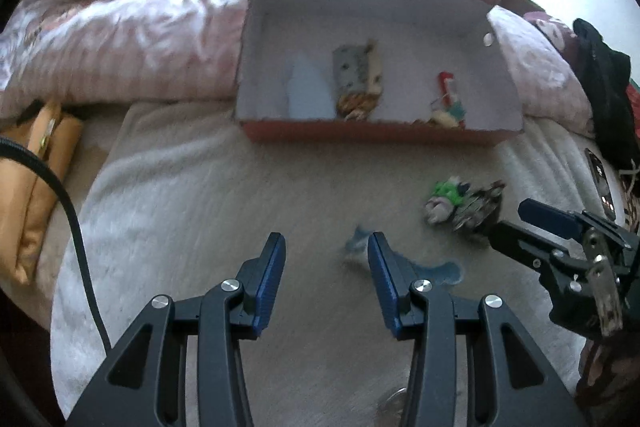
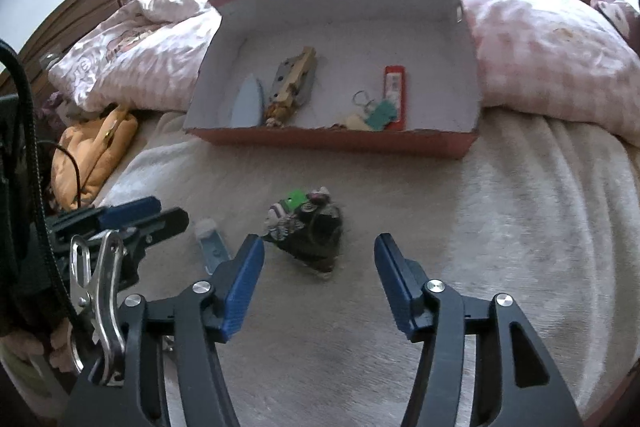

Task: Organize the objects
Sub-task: 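Withdraw both tools from the box toward the remaining objects, then grasp the black pouch with right tool while left tool approaches the blue curved piece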

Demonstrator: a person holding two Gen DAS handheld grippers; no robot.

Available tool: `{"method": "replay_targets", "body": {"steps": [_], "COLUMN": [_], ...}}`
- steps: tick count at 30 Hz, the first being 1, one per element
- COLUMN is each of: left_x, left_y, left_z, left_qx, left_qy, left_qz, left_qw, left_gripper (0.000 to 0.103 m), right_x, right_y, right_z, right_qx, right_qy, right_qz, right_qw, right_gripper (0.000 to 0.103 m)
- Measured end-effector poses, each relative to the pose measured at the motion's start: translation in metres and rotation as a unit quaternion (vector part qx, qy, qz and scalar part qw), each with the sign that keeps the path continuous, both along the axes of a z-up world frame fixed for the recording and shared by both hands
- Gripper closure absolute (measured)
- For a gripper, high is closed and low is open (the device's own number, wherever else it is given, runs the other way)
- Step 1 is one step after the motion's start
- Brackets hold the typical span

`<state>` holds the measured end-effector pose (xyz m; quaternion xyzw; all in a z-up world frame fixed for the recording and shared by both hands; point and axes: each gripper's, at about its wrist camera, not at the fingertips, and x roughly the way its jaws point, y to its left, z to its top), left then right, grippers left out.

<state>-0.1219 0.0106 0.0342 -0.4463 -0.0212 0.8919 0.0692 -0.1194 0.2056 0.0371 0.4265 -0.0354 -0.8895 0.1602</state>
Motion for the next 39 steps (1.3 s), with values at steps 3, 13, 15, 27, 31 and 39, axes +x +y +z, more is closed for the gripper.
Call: {"method": "replay_targets", "body": {"steps": [3,13,15,27,31,39], "left_x": [0.005,0.015,0.017,0.027,0.02,0.006], "left_y": [-0.006,-0.006,-0.003,0.031,0.041,0.051], "left_z": [-0.003,-0.005,-0.006,-0.006,-0.013,-0.026], "left_qx": [0.007,0.012,0.016,-0.011,-0.023,-0.042], "left_qy": [-0.003,0.001,0.001,0.019,0.009,-0.004], "left_qz": [0.008,-0.013,-0.024,-0.102,-0.108,-0.095], "left_qw": [0.9999,0.9998,0.9996,0.9945,0.9938,0.9946], "left_gripper": [0.06,0.06,0.055,0.029,0.029,0.029], "right_x": [-0.006,-0.009,-0.006,0.02,0.026,0.024], "right_y": [-0.008,-0.005,-0.002,0.022,0.03,0.038], "right_z": [-0.006,-0.012,-0.009,0.001,-0.007,-0.021], "right_qx": [0.001,-0.005,-0.008,0.03,0.047,0.03], "right_qy": [-0.008,-0.022,-0.021,-0.019,-0.023,-0.029], "right_qz": [0.001,-0.012,-0.014,-0.022,-0.032,-0.032], "right_qw": [1.0,1.0,1.0,0.999,0.998,0.999], "right_gripper": [0.044,0.073,0.073,0.073,0.073,0.072]}}
